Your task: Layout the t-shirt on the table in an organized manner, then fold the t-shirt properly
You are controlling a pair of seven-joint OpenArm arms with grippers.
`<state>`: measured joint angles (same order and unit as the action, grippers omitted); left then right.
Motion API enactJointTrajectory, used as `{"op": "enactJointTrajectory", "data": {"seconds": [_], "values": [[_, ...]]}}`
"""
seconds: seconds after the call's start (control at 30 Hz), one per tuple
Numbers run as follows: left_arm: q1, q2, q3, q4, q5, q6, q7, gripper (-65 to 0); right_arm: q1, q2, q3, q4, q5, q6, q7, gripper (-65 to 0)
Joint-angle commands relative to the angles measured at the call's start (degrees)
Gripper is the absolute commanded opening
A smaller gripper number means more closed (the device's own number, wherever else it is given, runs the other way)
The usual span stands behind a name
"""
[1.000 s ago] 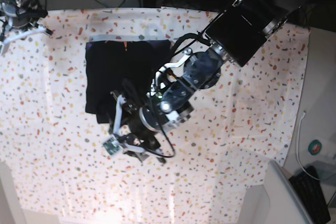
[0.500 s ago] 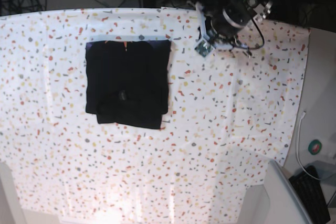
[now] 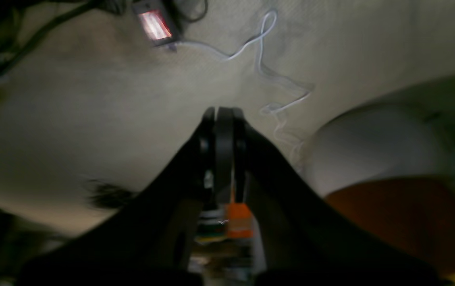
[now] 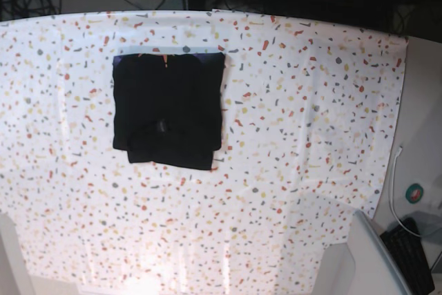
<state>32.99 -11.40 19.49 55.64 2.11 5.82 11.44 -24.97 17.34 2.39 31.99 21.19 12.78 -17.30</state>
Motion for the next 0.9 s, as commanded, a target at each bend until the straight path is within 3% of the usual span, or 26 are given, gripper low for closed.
{"op": "enactJointTrajectory", "data": {"seconds": [0.0,0.07,0.13,0.23,0.3,0.4,0.6,0.87], "values": [[-1.39,1.51,0.07,-5.04,0.04,1.43,-4.1,-65.0,1.98,0.63,-4.28,-5.48,0.3,0.1,4.42,-65.0],[-5.78,3.79,0.16,-17.53,-0.22,4.77,-10.34,-65.0,6.82,0.55,-14.22,-16.03,0.39,-1.3,16.73,-65.0],[-10.71,6.43,-0.36,-31.68,-0.39,5.56,-18.34,-65.0,9.37,-1.74,-25.21,-23.68,0.48,-3.5,29.92,-65.0],[-18.18,9.51,-0.36,-51.37,-0.39,5.56,-30.56,-65.0,10.16,-5.08,-37.25,-28.69,0.66,-7.19,41.26,-65.0],[-20.99,10.04,-0.36,-55.64,-0.39,5.56,-35.84,-65.0,9.98,-7.1,-41.73,-29.04,0.83,-10.18,41.43,-65.0],[-20.91,8.72,-0.36,-54.54,-0.39,5.56,-36.19,-65.0,8.75,-9.04,-42.0,-28.95,0.83,-13.35,41.52,-65.0],[-17.04,3.62,0.07,-47.15,-0.04,5.56,-36.54,-65.0,8.75,-11.23,-40.5,-28.95,0.83,-13.61,41.52,-65.0],[-16.33,3.53,0.07,-53.92,-0.04,5.56,-36.19,-65.0,11.92,-14.49,-40.68,-29.04,0.83,-13.61,41.52,-65.0]]}}
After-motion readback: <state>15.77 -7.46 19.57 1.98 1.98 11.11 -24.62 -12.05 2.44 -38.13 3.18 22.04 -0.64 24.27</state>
